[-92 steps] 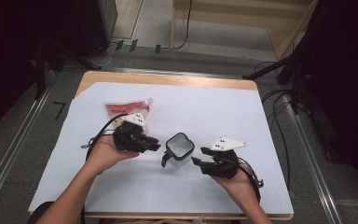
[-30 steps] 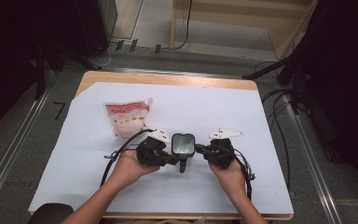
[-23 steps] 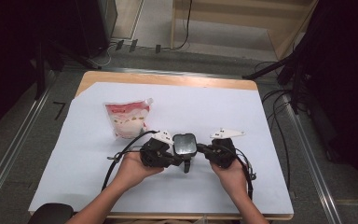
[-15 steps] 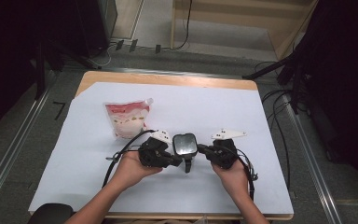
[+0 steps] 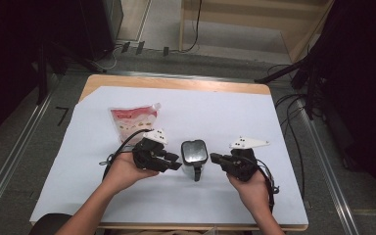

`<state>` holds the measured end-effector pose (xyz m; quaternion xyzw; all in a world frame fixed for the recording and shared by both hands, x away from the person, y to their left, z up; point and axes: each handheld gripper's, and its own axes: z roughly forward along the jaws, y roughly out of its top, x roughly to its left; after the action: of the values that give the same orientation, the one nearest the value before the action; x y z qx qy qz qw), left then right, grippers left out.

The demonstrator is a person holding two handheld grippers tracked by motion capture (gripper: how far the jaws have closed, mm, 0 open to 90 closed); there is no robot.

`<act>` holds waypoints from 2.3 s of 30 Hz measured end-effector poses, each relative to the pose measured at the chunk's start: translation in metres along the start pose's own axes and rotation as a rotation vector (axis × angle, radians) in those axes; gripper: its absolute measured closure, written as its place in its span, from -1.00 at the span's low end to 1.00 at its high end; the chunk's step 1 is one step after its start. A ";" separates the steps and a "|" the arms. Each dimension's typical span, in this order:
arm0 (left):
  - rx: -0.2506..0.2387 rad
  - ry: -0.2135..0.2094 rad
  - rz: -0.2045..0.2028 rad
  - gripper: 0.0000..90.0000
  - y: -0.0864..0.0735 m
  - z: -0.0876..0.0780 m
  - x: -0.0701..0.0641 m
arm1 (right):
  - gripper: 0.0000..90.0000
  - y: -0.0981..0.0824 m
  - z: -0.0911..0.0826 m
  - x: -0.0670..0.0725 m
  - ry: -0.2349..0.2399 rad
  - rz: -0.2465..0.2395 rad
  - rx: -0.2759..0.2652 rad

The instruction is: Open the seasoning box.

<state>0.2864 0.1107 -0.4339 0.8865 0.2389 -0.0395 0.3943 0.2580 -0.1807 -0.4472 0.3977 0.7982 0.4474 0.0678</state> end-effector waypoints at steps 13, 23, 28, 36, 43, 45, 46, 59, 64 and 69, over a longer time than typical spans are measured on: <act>0.007 -0.013 -0.020 0.05 -0.001 -0.009 0.014 | 1.00 -0.016 -0.004 0.036 0.086 -0.059 0.054; -0.006 -0.022 -0.031 0.01 -0.001 -0.007 0.017 | 1.00 -0.022 0.025 0.052 0.121 -0.092 0.106; -0.018 -0.009 -0.020 -0.02 -0.002 -0.007 0.018 | 1.00 -0.022 0.033 0.055 0.108 -0.126 0.104; -0.013 -0.003 -0.013 -0.05 -0.002 -0.008 0.018 | 1.00 -0.021 0.034 0.049 0.103 -0.108 0.106; -0.010 0.002 -0.011 -0.05 -0.002 -0.009 0.018 | 1.00 -0.022 0.035 0.049 0.105 -0.107 0.113; -0.014 0.003 -0.012 -0.05 -0.002 -0.009 0.018 | 1.00 -0.022 0.035 0.049 0.105 -0.106 0.116; -0.013 0.005 -0.012 -0.05 -0.002 -0.010 0.018 | 1.00 -0.022 0.035 0.048 0.104 -0.102 0.119; -0.019 0.002 -0.002 -0.05 -0.003 -0.009 0.017 | 1.00 -0.024 0.027 0.036 0.076 -0.080 0.132; -0.021 0.003 0.004 -0.05 -0.003 -0.008 0.017 | 1.00 -0.025 0.023 0.027 0.058 -0.063 0.127; -0.022 0.008 0.005 -0.05 -0.002 -0.009 0.017 | 1.00 -0.024 0.017 0.015 0.024 -0.037 0.122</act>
<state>0.2988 0.1252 -0.4336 0.8829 0.2388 -0.0324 0.4031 0.2418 -0.1655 -0.4724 0.3807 0.8319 0.4015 0.0423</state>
